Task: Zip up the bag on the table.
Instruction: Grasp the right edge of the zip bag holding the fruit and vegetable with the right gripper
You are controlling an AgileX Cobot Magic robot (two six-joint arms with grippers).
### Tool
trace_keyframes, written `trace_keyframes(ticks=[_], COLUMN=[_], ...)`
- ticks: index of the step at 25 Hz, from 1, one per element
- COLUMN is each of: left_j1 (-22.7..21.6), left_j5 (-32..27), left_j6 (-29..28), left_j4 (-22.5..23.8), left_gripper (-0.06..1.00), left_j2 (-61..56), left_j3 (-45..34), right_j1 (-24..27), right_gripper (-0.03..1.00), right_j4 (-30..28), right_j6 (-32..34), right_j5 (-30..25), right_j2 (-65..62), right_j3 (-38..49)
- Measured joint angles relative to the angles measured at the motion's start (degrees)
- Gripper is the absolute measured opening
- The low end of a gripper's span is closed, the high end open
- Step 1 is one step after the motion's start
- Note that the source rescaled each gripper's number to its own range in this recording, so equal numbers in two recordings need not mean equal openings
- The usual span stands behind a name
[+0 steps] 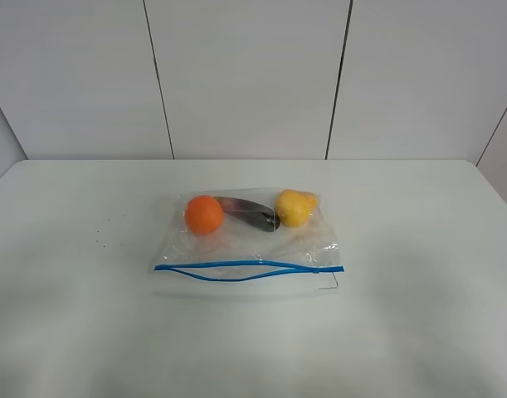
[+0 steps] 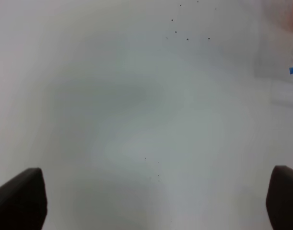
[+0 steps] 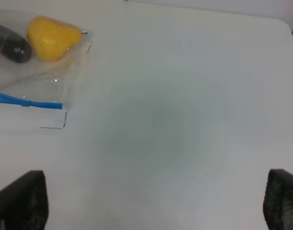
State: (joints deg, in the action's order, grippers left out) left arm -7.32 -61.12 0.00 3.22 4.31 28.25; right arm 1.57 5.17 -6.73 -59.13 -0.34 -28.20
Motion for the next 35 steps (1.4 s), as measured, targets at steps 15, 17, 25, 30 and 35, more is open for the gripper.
trace_keyframes(ticks=[15, 17, 25, 30, 35], left_j1=[0.0, 0.0, 0.0, 0.0, 0.0], left_j5=[0.0, 0.0, 0.0, 0.0, 0.0], left_j6=[0.0, 0.0, 0.0, 0.0, 0.0], left_j4=[0.0, 0.0, 0.0, 0.0, 0.0], left_gripper=[0.95, 0.95, 0.95, 0.95, 0.95], left_j2=[0.0, 0.0, 0.0, 0.0, 0.0], left_j3=[0.0, 0.0, 0.0, 0.0, 0.0], right_j1=[0.0, 0.0, 0.0, 0.0, 0.0], right_gripper=[1.0, 1.0, 1.0, 1.0, 1.0], right_j4=[1.22, 1.72, 2.12, 2.12, 1.03], right_j6=[0.0, 0.0, 0.0, 0.0, 0.29], right_j5=[0.0, 0.0, 0.01, 0.01, -1.19], right_j2=[0.0, 0.0, 0.0, -0.05, 2.43], right_j3=[0.0, 0.0, 0.0, -0.37, -2.77])
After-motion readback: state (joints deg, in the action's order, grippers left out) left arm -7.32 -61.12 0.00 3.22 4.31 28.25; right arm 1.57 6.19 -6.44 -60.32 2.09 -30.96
